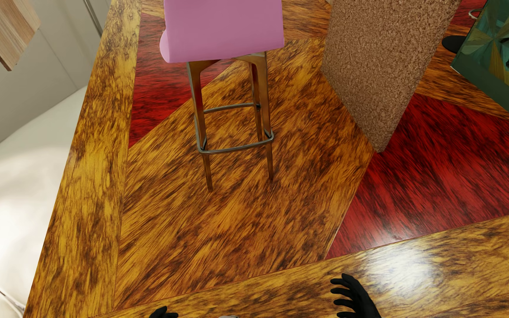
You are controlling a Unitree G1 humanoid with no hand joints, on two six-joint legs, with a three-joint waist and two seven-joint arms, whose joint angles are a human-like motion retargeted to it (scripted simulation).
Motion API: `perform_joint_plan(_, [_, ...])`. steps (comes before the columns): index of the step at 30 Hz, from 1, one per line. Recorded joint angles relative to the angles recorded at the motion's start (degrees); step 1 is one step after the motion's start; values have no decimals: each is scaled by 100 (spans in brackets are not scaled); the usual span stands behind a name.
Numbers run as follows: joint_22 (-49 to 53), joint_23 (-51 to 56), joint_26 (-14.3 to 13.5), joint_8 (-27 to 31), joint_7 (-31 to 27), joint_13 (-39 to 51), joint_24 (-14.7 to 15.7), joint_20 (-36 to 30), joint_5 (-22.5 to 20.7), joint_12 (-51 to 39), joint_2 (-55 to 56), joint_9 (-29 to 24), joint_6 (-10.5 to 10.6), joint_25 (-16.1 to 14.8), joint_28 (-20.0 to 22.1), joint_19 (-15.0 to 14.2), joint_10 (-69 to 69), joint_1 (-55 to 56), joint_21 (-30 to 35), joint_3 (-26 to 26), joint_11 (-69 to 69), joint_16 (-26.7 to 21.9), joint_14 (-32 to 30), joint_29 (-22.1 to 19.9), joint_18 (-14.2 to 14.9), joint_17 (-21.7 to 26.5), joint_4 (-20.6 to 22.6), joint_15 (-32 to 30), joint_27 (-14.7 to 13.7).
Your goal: Pivot left
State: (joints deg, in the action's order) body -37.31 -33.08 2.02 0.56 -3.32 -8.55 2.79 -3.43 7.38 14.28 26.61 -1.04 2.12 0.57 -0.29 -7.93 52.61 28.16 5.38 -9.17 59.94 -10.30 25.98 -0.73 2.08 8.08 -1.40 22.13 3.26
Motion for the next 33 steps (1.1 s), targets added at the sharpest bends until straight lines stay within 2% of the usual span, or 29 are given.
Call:
perform_joint_plan(1, [-13,7,-3,154,-53,-114,0,70,-27,28,-13,3,-156,-19,-98,-66,-280,-76,-56,-18,-198,77,-164,-50,-3,75,103,-95,-15])
perform_joint_plan(2, [101,13,4,263,-102,-231,47,41,-43,128,-303,11,-332,6,-154,-113,-537,-137,-235,-111,-1230,193,-307,-66,4,194,193,242,3])
perform_joint_plan(3, [120,-175,52,169,-163,-295,141,19,-25,30,-502,-44,-374,6,-222,73,-659,-181,-374,-328,-1599,247,-382,-107,12,300,203,269,-76])
perform_joint_plan(5, [-25,-10,94,-3,-234,-311,273,183,17,-108,-601,-175,-373,-74,-326,58,-649,-154,-279,-326,-1670,134,-415,-212,25,271,191,268,-92])
perform_joint_plan(6, [-4,86,143,-16,-256,-306,196,178,60,-94,-577,-240,-361,-130,-284,36,-662,-167,-199,-319,-1571,140,-437,-235,9,153,239,227,-87])
perform_joint_plan(8, [-132,240,184,30,-406,94,-24,64,69,26,-97,-417,-248,-192,-112,74,-799,-243,-37,-219,-606,191,-585,-174,-4,121,318,-543,149])
perform_joint_plan(9, [-100,149,205,125,-493,126,-57,48,4,90,-12,-375,-263,-170,-33,161,-962,-282,-69,-255,-584,102,-696,-106,7,130,357,-737,51])
perform_joint_plan(10, [-104,39,230,216,-540,64,-88,155,-82,104,-52,-294,-334,-123,44,272,-1161,-327,-180,-340,-911,120,-812,-26,23,130,403,-537,-100])
perform_joint_plan(11, [77,-113,270,276,-548,-102,-119,222,-32,103,-325,-187,-460,-75,125,456,-1236,-292,-275,-462,-1873,249,-867,56,17,253,538,-174,-319])
perform_joint_plan(12, [-32,-97,256,182,-415,-163,-91,-25,0,-17,-375,-121,-357,-66,109,-11,-1179,-212,-306,-542,-1928,201,-886,118,41,449,392,-197,-322])
perform_joint_plan(13, [-151,-35,245,138,-273,-56,-48,56,52,-89,-384,-107,-350,-64,11,-227,-1244,-228,-253,-508,-1860,104,-955,148,68,360,294,-152,-221])
perform_joint_plan(14, [-45,74,310,46,-245,-192,13,56,74,-167,-488,-76,-259,-87,-61,-146,-1282,-264,-158,-572,-1929,204,-993,172,77,293,242,-167,-238])
perform_joint_plan(15, [-47,-7,335,-31,-186,-171,65,1,107,-140,-516,-23,-172,-132,-142,130,-1218,-221,-98,-521,-1901,309,-988,223,80,184,202,-138,-205])
perform_joint_plan(17, [-92,149,408,-95,-204,-164,92,43,181,-118,-525,14,-108,-219,-351,108,-1308,-230,-17,-489,-1891,214,-1078,394,91,136,245,-134,-3])
perform_joint_plan(20, [-75,239,462,-248,-159,-325,18,147,298,64,-542,18,-73,-235,-276,109,-1482,-180,-68,-711,-1874,238,-1296,527,133,237,216,-109,90])
perform_joint_plan(23, [-5,-62,755,-347,-56,-228,-12,200,368,169,-640,58,-169,-91,-96,153,-1801,-181,-52,-987,-2082,178,-1204,630,126,300,195,-156,-32])
perform_joint_plan(24, [14,-93,857,-417,74,3,-67,157,362,261,-771,9,-80,-9,-50,154,-1583,-183,-108,-845,-2183,199,-724,694,-247,336,83,-191,-27])
perform_joint_plan(25, [-64,124,970,-502,201,20,-163,164,390,121,-796,-24,-3,61,-31,149,-1380,-110,-186,-715,-2090,226,-527,719,-279,369,-37,-123,-87])
perform_joint_plan(26, [9,95,1055,-574,206,-68,-249,48,438,-52,-736,11,-9,120,4,140,-1465,-80,-113,-705,-1939,235,-939,659,350,334,-94,-9,-242])
perform_joint_plan(27, [28,213,998,-507,141,-134,-208,-36,415,-57,-725,-25,14,148,1,126,-1581,-146,-54,-606,-1733,184,-1441,593,96,292,-59,30,-261])
perform_joint_plan(28, [19,336,870,-374,-3,-199,-116,-1,376,-30,-567,-97,28,148,-14,83,-1556,-151,-81,-471,-1263,172,-1486,530,210,207,-12,-122,-230])
perform_joint_plan(29, [-106,316,673,-220,-173,-95,-26,-26,312,66,-278,-213,38,136,-16,39,-1556,-196,4,-303,-530,222,-1528,474,239,140,35,-601,-74])
perform_joint_plan(30, [-161,182,400,57,-292,-6,163,-6,137,201,-137,-153,-71,108,-23,52,-1586,-129,-11,-280,-553,188,-1527,486,248,139,89,-668,98])
perform_joint_plan(31, [-90,105,156,239,-358,-18,353,127,7,326,-282,-73,-255,76,-40,100,-1597,-49,-130,-368,-1333,162,-1481,546,212,244,188,-238,194])
perform_joint_plan(32, [35,8,12,161,-412,-253,413,291,41,373,-428,9,-350,46,64,173,-1629,-10,-237,-660,-1759,327,-1413,582,264,432,243,-83,115])
perform_joint_plan(33, [27,-126,-8,13,-285,-188,384,102,93,269,-548,10,-376,53,224,197,-1591,-3,-176,-813,-1885,250,-1143,547,-145,391,159,-115,153])
